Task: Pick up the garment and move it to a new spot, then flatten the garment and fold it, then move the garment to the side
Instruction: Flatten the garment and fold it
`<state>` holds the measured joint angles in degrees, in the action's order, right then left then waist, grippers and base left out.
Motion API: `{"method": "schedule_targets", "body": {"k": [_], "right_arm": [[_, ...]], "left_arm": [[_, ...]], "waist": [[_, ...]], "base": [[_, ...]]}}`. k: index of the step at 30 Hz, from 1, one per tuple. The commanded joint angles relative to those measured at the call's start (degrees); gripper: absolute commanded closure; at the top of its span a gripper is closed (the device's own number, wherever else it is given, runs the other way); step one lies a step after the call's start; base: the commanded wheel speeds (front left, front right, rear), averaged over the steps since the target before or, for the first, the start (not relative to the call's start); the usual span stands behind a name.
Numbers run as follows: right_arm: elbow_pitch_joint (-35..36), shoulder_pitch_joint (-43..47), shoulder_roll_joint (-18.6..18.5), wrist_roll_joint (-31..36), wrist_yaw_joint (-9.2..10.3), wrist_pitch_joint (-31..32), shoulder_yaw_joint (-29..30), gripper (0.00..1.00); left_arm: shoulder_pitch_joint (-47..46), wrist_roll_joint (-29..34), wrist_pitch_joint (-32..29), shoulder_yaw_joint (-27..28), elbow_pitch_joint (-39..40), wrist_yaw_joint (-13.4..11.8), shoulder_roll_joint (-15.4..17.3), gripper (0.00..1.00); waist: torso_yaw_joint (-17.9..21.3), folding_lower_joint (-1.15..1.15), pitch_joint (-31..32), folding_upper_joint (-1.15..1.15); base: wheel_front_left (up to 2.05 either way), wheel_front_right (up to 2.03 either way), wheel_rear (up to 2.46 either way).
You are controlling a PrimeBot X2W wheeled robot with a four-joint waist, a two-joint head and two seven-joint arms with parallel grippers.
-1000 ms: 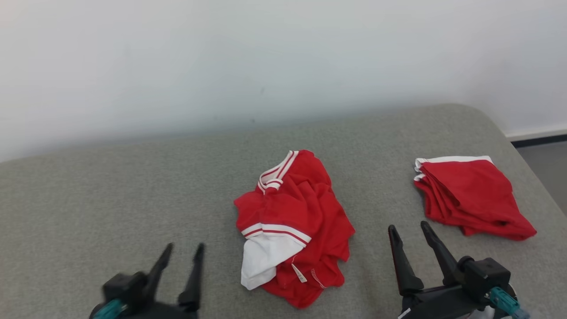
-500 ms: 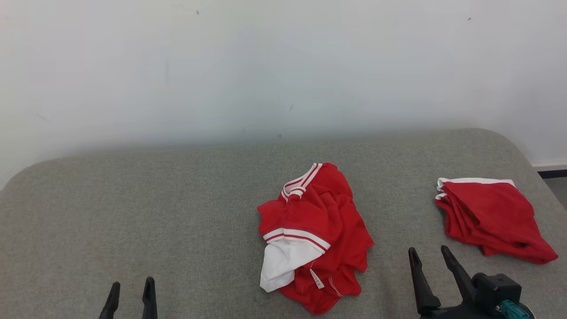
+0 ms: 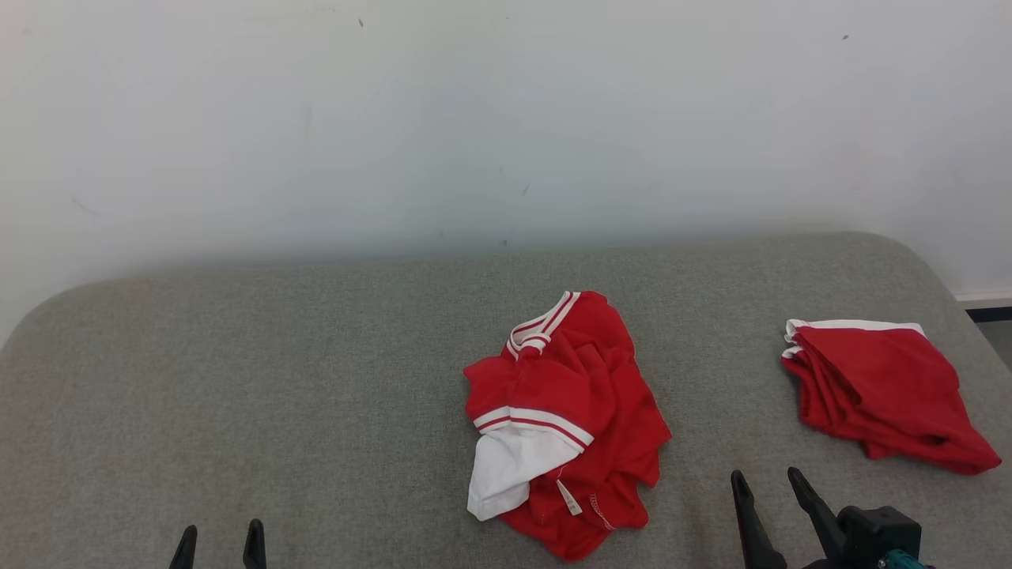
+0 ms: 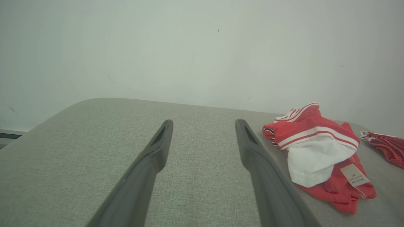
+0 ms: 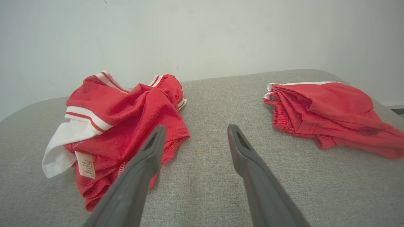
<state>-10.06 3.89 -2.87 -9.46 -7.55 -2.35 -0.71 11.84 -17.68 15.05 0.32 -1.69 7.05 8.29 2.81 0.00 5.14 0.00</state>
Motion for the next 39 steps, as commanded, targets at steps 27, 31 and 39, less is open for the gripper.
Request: {"method": "schedule_targets", "body": {"k": [27, 31, 39], "right_arm": [[-0.91, -1.57, -0.03, -1.12, 0.14, -0.55, -2.27, 0.0], [-1.29, -1.88, -0.03, -1.64, 0.14, -0.44, -2.6, 0.0], [-2.13, -3.88, -0.03, -1.71, 0.14, -1.01, -4.11, 0.0]], "left_arm": [[-6.64, -1.9, -6.34, -6.9, -2.53, 0.44, 1.24, 0.0], [-13.71, -3.86, -12.97, -12.36, -4.32, 0.43, 3.6, 0.0], [-29.8, -8.59, -23.92, -18.03, -16.12, -0.55, 2.94, 0.0]], "waist": [[2.52, 0.0, -0.63, 0.0], [5.22, 0.0, -1.24, 0.0], [12.28, 0.0, -2.5, 0.0]], "base": [[0.0, 0.0, 0.0], [0.0, 0.0, 0.0], [0.0, 0.0, 0.0]]}}
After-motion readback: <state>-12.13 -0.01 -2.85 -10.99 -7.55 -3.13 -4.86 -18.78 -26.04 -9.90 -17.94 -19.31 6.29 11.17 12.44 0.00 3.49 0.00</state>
